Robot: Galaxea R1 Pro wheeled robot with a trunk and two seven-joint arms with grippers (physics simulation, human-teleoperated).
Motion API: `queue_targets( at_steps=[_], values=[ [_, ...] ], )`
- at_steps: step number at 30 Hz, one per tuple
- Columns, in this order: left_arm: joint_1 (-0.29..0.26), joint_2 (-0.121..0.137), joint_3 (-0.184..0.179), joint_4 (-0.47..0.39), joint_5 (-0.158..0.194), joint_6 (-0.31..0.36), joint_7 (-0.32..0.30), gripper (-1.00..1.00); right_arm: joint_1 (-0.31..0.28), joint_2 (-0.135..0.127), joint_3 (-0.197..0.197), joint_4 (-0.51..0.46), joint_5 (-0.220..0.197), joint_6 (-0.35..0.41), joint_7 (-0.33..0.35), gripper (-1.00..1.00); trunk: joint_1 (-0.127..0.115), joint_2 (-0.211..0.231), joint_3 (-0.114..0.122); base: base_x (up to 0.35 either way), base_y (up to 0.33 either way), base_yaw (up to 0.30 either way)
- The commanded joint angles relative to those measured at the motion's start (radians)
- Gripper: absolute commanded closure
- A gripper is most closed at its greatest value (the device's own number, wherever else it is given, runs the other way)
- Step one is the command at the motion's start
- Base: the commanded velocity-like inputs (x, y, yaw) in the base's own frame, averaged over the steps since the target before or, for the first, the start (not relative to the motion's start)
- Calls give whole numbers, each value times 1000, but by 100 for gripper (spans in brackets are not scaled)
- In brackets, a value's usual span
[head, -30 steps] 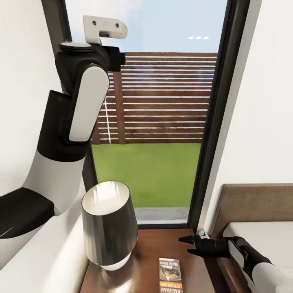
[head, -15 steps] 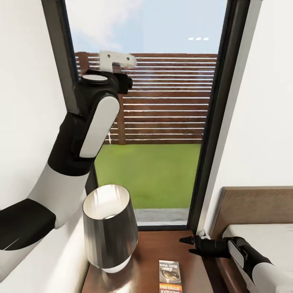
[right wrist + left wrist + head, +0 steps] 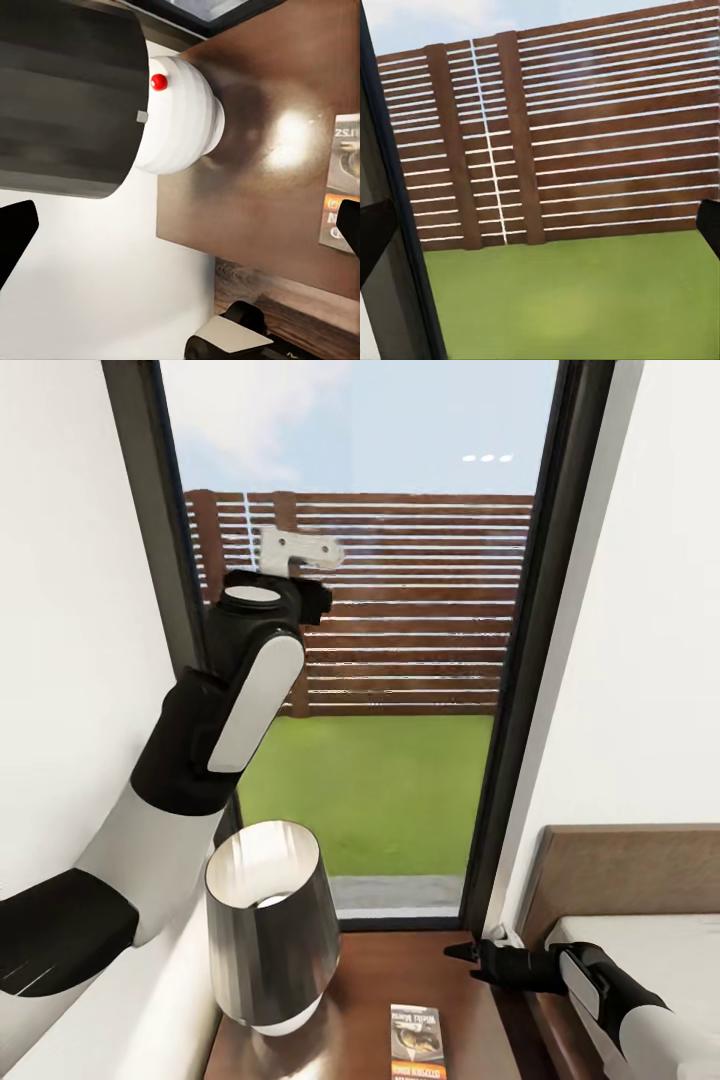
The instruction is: In the bedroom, move the book from the bed onto either nightstand, and place the two sandals side by side next to the bed.
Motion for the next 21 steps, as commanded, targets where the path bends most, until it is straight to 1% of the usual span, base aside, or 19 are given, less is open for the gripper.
queue_targets(
  at_steps=[1,5,10,13,21],
  values=[
    [7,0,-2,0,9,3,10,-100,-1,-1,7,-1,-9,3,-10,-100,-4,7,2,0,0,0],
    [13,0,-3,0,9,3,10,-100,0,-1,7,-2,-9,1,-16,-100,-19,35,15,0,0,0],
    [17,0,-3,0,9,3,10,-100,0,-1,7,3,-10,-39,-20,-100,-38,70,30,0,0,0],
    [29,0,-5,0,9,3,10,-100,0,-1,7,5,-10,-55,-21,-100,-50,91,40,0,0,0],
    [61,-1,-9,0,9,3,10,-100,-1,0,9,7,-9,-66,-26,-100,-81,147,65,0,0,0]
  ],
)
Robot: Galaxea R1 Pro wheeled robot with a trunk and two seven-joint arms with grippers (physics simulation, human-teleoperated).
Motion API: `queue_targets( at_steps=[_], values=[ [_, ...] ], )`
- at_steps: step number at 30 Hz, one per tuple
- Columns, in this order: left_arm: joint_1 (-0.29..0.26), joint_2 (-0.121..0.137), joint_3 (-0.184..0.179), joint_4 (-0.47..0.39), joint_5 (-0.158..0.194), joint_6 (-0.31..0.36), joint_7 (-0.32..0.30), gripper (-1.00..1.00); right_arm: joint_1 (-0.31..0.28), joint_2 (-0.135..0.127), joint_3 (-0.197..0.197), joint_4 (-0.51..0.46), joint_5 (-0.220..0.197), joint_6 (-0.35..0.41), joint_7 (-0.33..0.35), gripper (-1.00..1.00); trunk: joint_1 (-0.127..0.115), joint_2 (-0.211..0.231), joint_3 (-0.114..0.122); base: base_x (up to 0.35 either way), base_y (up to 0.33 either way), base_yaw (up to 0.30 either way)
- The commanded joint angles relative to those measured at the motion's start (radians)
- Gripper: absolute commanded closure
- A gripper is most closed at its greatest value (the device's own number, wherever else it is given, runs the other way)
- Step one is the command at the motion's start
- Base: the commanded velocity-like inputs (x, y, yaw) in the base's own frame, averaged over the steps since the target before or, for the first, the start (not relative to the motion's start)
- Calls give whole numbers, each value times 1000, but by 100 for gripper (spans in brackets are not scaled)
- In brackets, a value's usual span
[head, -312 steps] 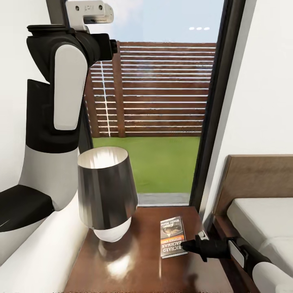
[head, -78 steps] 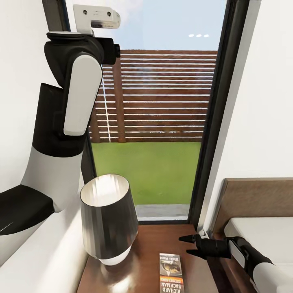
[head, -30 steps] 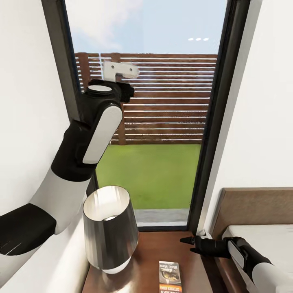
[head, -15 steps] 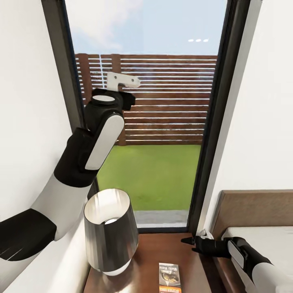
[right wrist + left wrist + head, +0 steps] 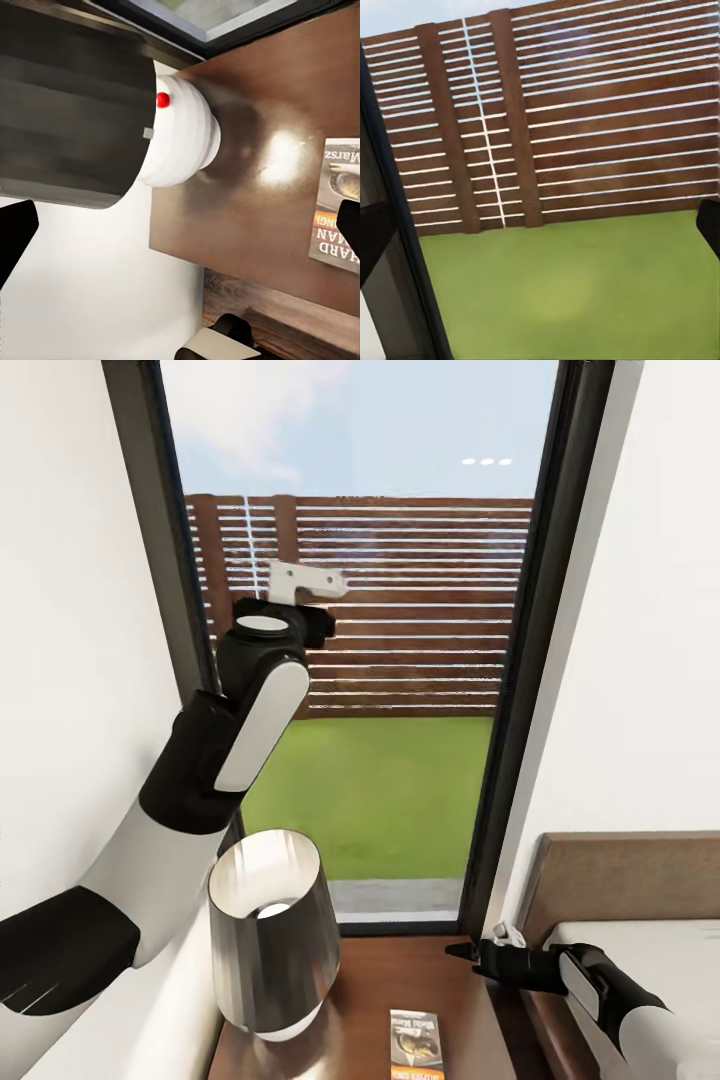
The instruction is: In the bedroom, move the book from the bed onto either nightstand, and place the two sandals side by side next to the bed.
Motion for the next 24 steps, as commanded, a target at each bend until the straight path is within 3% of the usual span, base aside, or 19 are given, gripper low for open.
queue_targets(
  at_steps=[1,9,16,24],
  values=[
    [4,0,-1,0,9,3,10,-100,-1,-1,7,-1,-10,6,-1,-100,-4,6,2,0,0,0],
    [46,-1,-3,0,9,3,10,-100,0,-1,8,0,-10,4,-5,-100,-35,62,27,0,0,0],
    [88,-1,-3,0,9,3,13,-100,0,6,9,1,-9,1,-52,-100,-61,111,49,0,0,0],
    [109,1,-3,0,8,3,15,-100,0,11,9,1,-9,-40,-77,-100,-92,167,74,0,0,0]
  ],
)
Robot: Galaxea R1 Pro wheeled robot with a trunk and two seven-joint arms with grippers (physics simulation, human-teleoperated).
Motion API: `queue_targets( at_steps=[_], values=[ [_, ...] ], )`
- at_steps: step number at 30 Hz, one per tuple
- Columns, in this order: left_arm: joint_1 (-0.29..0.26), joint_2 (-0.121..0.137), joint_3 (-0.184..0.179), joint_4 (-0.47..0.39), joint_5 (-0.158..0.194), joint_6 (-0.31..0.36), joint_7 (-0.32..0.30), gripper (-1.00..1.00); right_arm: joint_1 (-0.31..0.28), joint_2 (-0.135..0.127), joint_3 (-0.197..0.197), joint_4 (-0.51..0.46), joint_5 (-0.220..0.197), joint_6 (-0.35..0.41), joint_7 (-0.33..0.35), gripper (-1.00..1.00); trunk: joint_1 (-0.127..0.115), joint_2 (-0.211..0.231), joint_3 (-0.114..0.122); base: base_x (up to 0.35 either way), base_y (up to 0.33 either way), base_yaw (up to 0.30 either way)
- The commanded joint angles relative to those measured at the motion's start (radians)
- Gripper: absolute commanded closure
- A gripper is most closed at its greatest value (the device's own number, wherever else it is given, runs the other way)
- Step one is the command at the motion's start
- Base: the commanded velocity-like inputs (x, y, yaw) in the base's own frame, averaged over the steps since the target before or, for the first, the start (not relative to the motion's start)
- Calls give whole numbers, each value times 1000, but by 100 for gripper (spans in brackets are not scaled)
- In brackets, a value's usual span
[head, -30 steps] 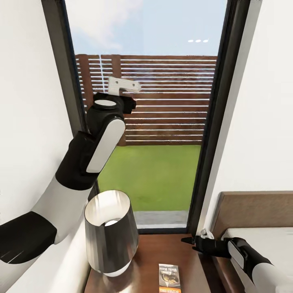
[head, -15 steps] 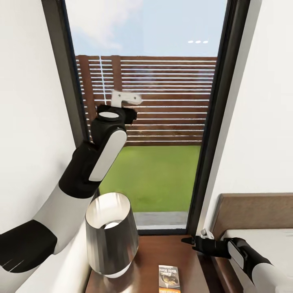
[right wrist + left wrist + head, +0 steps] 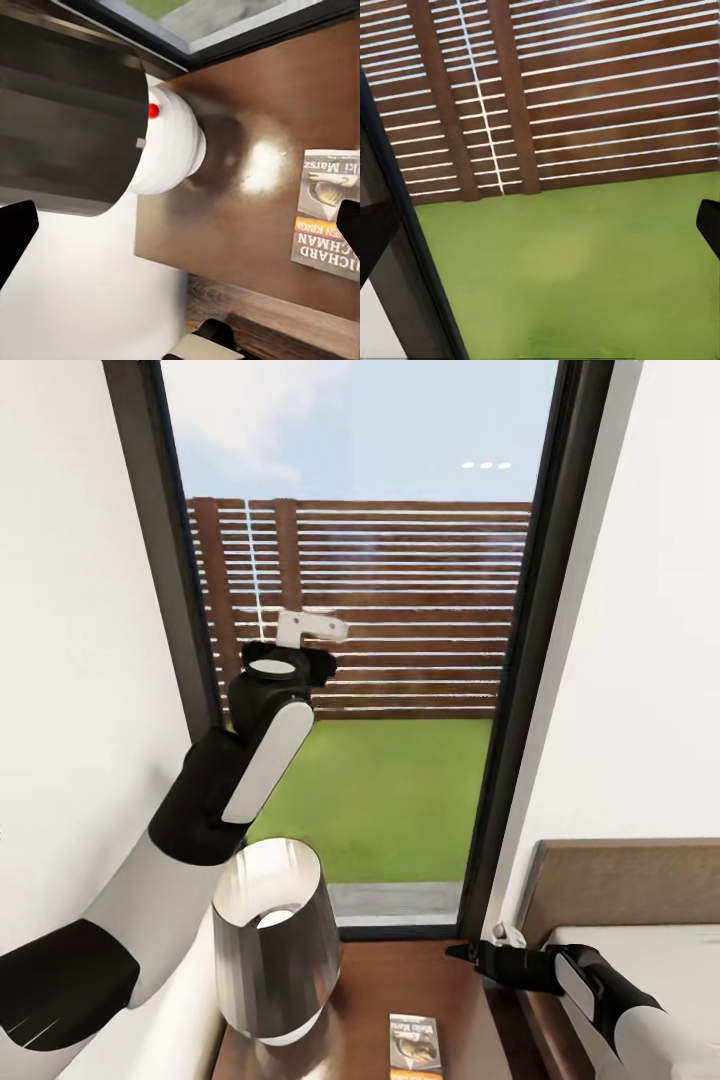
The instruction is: In the bedroom, move the book from the bed onto either nightstand, and place the two sandals side by side next to the bed.
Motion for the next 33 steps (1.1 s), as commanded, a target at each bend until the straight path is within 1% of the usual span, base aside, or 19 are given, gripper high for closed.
queue_targets(
  at_steps=[1,7,13,17,26,33],
  values=[
    [3,0,-1,0,9,3,12,-100,-1,-1,7,-1,-10,2,-2,-100,-4,6,2,0,0,0],
    [25,0,0,0,9,3,36,-100,-1,1,7,-1,-10,-10,-6,-100,-27,48,21,0,0,0],
    [33,0,0,0,9,3,50,-100,-1,0,7,-1,-10,-13,-9,-100,-50,90,39,0,0,0],
    [37,0,0,1,9,3,53,-100,-1,1,7,-1,-10,-14,-10,-100,-65,118,52,0,0,0],
    [70,0,0,1,9,3,59,-100,0,1,7,-1,-10,-16,-11,-100,-100,181,80,0,0,0],
    [81,0,-1,0,10,3,58,-100,0,1,7,0,-10,-16,-11,-100,-126,230,102,0,0,0]
  ],
)
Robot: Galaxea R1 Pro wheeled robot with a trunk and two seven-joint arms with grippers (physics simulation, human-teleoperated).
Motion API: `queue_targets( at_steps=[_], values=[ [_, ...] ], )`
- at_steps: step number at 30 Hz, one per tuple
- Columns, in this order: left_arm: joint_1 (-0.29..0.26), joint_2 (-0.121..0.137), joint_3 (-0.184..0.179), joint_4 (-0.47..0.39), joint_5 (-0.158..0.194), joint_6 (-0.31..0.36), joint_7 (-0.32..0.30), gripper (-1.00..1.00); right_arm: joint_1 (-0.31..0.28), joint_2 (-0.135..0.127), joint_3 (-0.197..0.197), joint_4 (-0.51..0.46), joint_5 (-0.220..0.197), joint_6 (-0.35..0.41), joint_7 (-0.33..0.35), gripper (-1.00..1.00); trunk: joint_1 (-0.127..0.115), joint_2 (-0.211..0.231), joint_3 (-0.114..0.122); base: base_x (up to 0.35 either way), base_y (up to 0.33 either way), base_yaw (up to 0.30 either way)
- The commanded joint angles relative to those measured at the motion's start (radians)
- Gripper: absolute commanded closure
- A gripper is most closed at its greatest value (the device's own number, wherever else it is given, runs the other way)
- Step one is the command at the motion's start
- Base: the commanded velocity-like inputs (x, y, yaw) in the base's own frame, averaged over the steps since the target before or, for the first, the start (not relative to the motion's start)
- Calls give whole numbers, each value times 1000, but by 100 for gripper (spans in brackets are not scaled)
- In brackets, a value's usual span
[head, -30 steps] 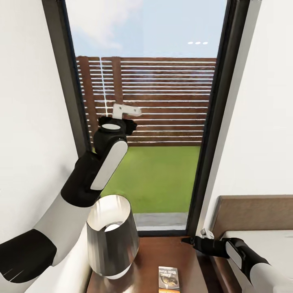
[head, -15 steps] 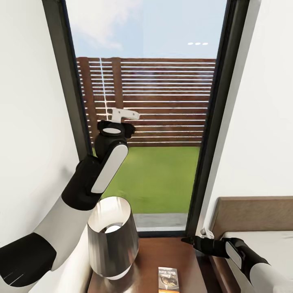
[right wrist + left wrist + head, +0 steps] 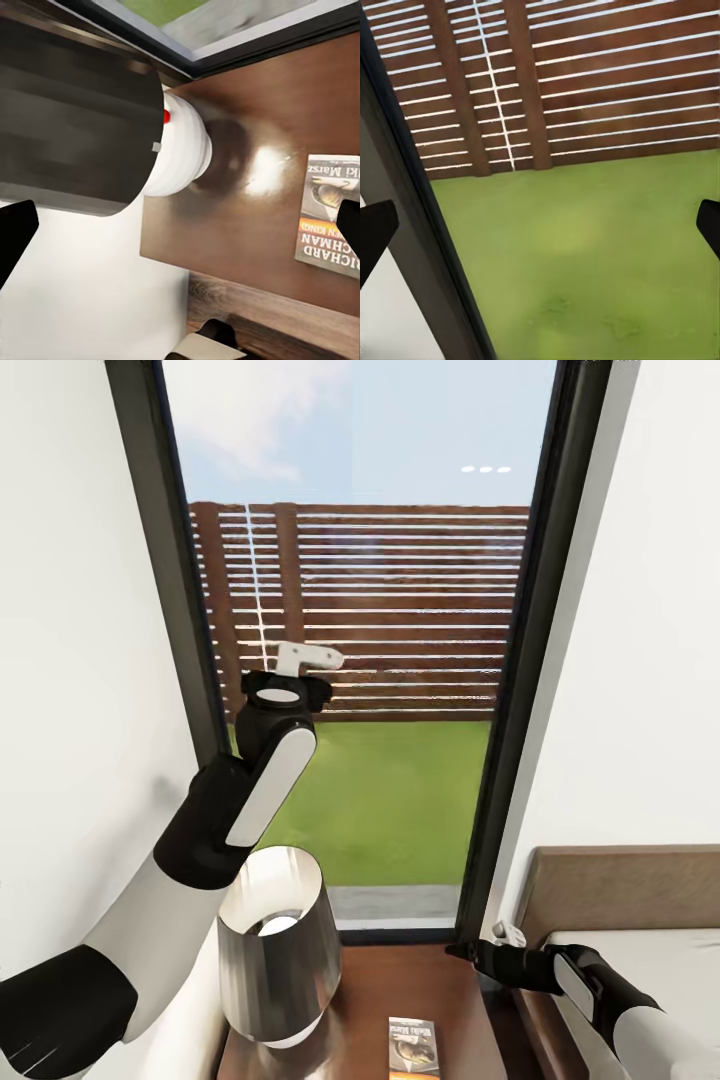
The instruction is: In the bedroom, move the book from the bed onto either nightstand, and place the two sandals side by side next to the bed.
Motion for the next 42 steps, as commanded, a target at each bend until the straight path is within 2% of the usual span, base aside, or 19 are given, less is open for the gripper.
queue_targets(
  at_steps=[1,11,20,42],
  values=[
    [1,0,-1,-1,9,4,10,-100,0,-1,7,-1,-10,6,-1,-100,-4,6,1,0,0,0],
    [35,0,-4,-1,10,4,9,-100,-1,1,7,0,-10,6,-2,-100,-42,76,33,0,0,0],
    [47,0,-15,-1,10,4,8,-100,-1,5,7,1,-10,6,-2,-100,-76,139,61,0,0,0],
    [72,0,-18,0,13,4,5,-100,0,6,7,1,-10,6,-3,-100,-161,293,130,0,0,0]
  ],
)
